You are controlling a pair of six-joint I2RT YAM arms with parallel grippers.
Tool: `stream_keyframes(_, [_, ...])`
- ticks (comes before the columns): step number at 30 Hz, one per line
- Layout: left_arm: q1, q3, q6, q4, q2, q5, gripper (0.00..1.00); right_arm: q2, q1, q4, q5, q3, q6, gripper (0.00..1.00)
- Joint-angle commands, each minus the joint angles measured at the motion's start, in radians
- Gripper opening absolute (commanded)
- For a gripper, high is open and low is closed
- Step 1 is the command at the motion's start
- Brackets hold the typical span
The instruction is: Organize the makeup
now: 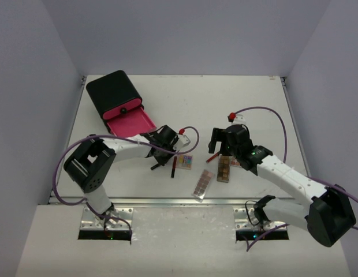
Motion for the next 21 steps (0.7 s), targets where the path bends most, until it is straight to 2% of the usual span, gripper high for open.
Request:
stream_keyframes(1, [0.053,0.082,0.007,-0.091,-0.068,0.015,0.00,-0.031,-0.003,0.001,0.030,-0.003,-0.006,0.98])
stream_keyframes(6, [0.055,0.223,0.032,-0.138,-0.234,0.053,0.00,-0.038,-0.003,0.005,0.037,-0.006,-0.007,0.99])
stream_keyframes(9, [0.055,0.331,0.049,-0.152,-0.316,0.001,0.00,-0.029,-0.003,0.011,0.032,-0.005,-0.005,0.99])
stream_keyframes(12, [0.059,0.375,0.081,-0.151,-0.345,-0.113,0.00,-0.021,-0.003,0.015,0.026,-0.005,-0.002,0.99])
stream_keyframes(15, [0.131,0.401,0.138,-0.150,-0.312,-0.189,0.00,-0.019,-0.003,0.021,0.015,-0.006,0.001,0.99])
stream_keyframes(17, [0.250,0.394,0.169,-0.137,-0.276,-0.200,0.00,-0.020,-0.003,0.021,0.010,-0.002,0.000,0.99])
stream_keyframes(21, [0.341,0.296,0.242,-0.016,-0.258,-0.228,0.00,-0.026,-0.003,0.017,0.009,0.002,-0.001,0.99])
